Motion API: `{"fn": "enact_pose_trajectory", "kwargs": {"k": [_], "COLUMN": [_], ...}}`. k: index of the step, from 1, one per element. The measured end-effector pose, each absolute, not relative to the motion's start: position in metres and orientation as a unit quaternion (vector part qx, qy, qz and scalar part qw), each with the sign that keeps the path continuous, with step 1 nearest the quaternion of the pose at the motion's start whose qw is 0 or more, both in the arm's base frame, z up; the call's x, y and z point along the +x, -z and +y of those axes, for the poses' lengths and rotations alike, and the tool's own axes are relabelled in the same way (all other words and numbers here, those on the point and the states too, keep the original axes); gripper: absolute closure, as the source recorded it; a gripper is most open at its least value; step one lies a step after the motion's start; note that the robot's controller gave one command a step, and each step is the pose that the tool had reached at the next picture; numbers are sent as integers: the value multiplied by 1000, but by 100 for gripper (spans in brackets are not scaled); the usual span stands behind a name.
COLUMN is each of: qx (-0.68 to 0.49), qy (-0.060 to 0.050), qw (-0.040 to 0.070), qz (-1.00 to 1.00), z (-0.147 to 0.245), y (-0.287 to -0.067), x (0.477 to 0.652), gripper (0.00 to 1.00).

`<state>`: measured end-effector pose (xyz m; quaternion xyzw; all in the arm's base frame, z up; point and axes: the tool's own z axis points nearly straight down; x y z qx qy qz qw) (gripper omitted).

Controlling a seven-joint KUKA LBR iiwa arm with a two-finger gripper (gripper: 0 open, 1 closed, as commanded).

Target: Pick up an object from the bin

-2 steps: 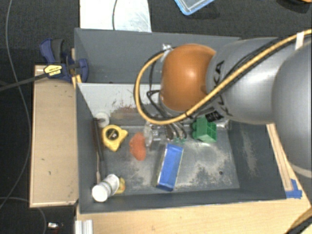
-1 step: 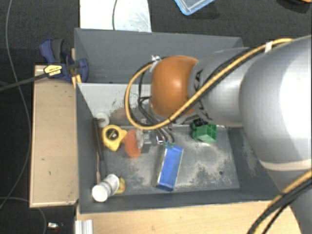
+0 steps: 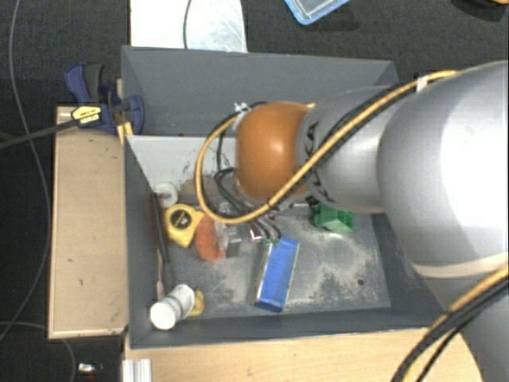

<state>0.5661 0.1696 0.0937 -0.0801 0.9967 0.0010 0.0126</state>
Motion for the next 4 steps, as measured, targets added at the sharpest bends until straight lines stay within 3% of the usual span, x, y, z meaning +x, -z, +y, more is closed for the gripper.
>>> {"fn": "enact_pose_trajectory", "kwargs": {"k": [1, 2, 3, 4], "qx": [-53, -78, -76, -78], "qy": [0, 1, 0, -1], "qw": [12, 13, 12, 17], "qz": [999, 997, 997, 997], "z": [188, 195, 196, 211], "y": [-80, -97, -164, -123], "x": [578, 570, 566, 570], "gripper": [100, 100, 100, 100]}}
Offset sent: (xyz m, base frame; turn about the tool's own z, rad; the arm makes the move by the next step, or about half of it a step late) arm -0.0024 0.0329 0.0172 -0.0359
